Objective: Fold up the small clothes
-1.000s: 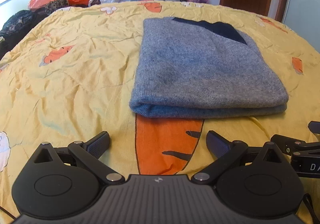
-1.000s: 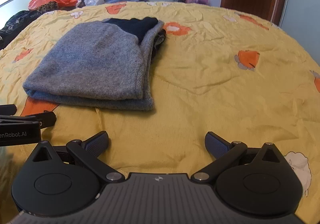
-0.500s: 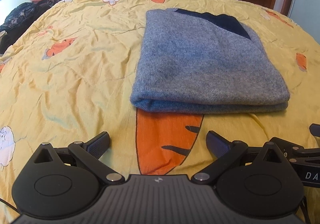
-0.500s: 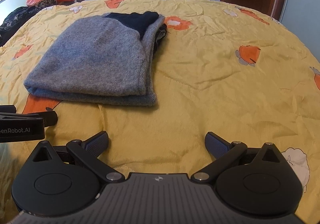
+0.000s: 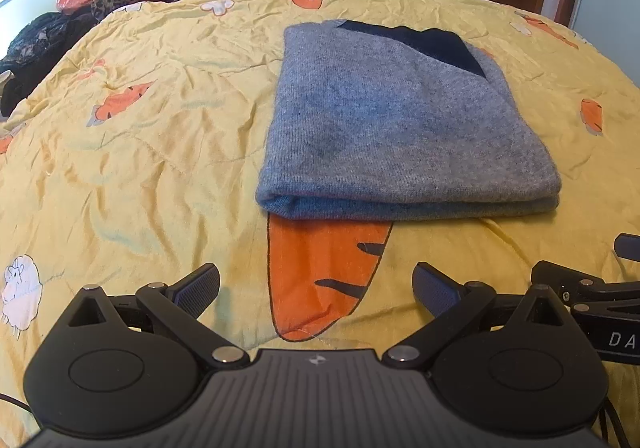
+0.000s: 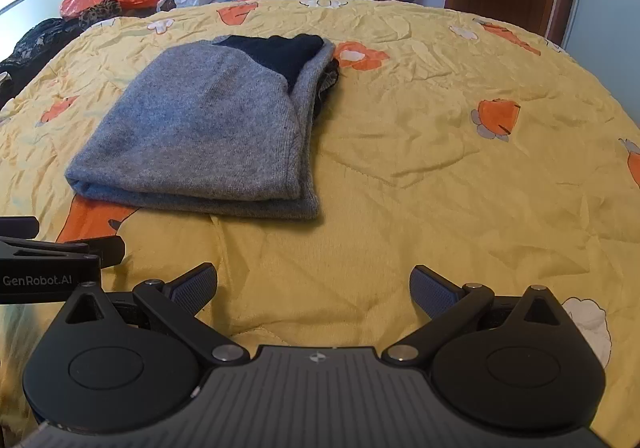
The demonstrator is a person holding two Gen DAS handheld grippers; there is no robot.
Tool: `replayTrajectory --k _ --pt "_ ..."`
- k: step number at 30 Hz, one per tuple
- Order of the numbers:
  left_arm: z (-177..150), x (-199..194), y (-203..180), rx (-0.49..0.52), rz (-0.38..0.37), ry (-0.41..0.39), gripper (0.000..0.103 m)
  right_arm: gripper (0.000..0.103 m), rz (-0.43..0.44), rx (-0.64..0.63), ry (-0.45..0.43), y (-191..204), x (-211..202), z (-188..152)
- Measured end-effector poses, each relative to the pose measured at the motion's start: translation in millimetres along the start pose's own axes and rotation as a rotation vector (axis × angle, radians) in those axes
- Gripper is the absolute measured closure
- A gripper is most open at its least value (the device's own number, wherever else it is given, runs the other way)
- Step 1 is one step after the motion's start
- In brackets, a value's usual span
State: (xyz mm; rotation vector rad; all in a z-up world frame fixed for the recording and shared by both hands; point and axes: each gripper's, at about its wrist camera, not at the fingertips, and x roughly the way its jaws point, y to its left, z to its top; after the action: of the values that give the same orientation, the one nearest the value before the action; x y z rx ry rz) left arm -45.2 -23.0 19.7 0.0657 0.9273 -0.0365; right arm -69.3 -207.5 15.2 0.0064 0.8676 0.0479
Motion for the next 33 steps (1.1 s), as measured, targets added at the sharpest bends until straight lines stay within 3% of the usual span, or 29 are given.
replayTrajectory --k 33 --pt "-1.6 -4.4 2.7 -0.019 -0.016 -0.002 0.0 0.0 0.009 0.0 0.001 3.4 -3.0 -5.0"
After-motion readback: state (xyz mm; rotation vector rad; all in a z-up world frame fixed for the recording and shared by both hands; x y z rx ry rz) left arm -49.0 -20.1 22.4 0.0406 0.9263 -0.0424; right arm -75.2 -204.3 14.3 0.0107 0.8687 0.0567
